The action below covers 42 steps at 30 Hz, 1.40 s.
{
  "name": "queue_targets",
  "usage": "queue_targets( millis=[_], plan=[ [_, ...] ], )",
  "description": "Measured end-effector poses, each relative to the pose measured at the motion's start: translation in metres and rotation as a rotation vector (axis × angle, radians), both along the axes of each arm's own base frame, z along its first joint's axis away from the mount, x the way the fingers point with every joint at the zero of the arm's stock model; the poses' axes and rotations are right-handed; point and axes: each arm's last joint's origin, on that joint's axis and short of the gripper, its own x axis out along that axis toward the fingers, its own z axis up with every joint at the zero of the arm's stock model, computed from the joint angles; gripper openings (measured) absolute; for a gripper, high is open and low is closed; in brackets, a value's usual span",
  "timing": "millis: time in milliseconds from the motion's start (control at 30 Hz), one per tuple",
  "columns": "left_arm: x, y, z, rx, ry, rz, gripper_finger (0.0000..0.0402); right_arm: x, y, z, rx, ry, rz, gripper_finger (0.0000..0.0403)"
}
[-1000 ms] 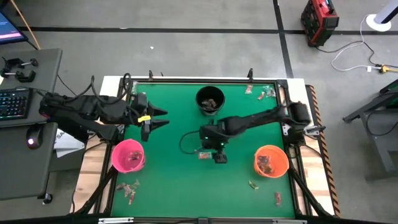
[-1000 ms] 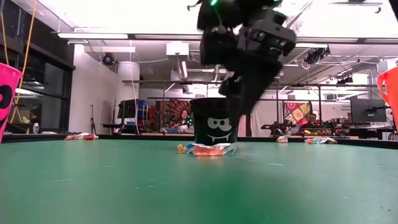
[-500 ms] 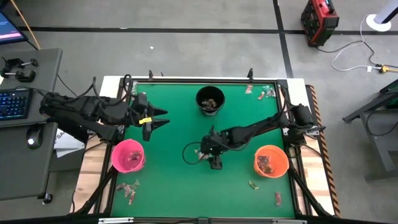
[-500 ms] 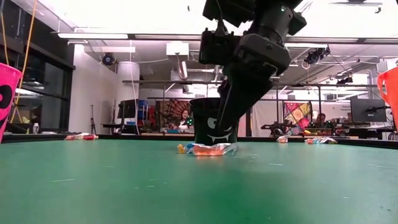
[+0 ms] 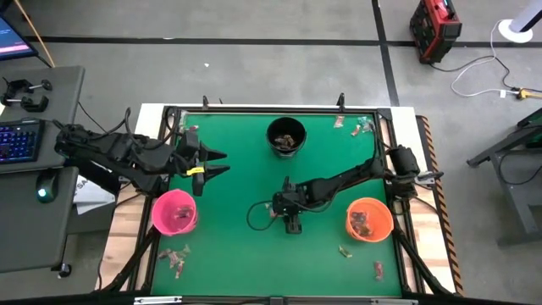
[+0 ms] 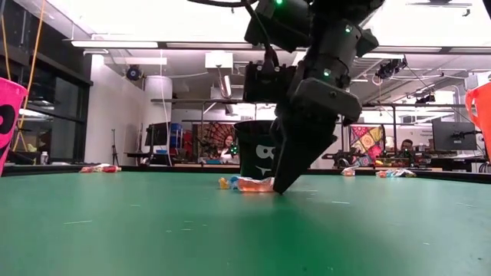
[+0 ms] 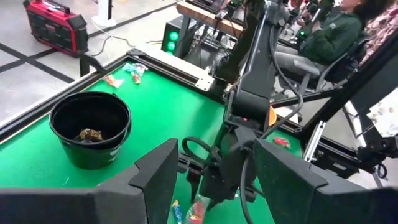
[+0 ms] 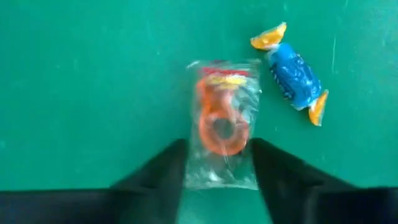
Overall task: Sort candy by brand, put in halloween buckets
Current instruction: Put the orange gummy into the orange bucket
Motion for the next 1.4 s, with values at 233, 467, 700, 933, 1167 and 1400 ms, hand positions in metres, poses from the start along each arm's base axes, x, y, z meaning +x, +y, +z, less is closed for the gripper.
queue_targets(
  millis=[233, 467, 700, 933, 1167, 1400],
  plan=[
    [0.0, 0.001, 0.0, 0.077, 0.011, 0.006, 0.0199, -0.003, -0.003, 0.052, 0.089, 0.028, -0.012, 0.0021],
    [0.001, 0.005, 0.0, 0.139, 0.025, 0.013, 0.0199, -0.055, -0.011, 0.124, 0.076, 0.044, -0.149, 0.0004],
    [0.006, 0.009, -0.002, 0.206, 0.059, 0.012, 0.0199, -0.13, -0.008, 0.176, 0.129, 0.172, -0.332, 0.0001],
    [0.02, 0.009, -0.011, 0.196, 0.107, -0.024, 0.0199, -0.193, 0.015, 0.193, 0.18, 0.413, -0.437, 0.0],
    [0.032, 0.004, -0.02, 0.13, 0.148, -0.115, 0.0199, -0.211, 0.029, 0.193, 0.187, 0.546, -0.474, 0.0],
    [0.027, -0.008, -0.034, 0.032, 0.287, -0.196, 0.0199, -0.218, 0.03, 0.156, 0.185, 0.731, -0.531, 0.0]
  ],
)
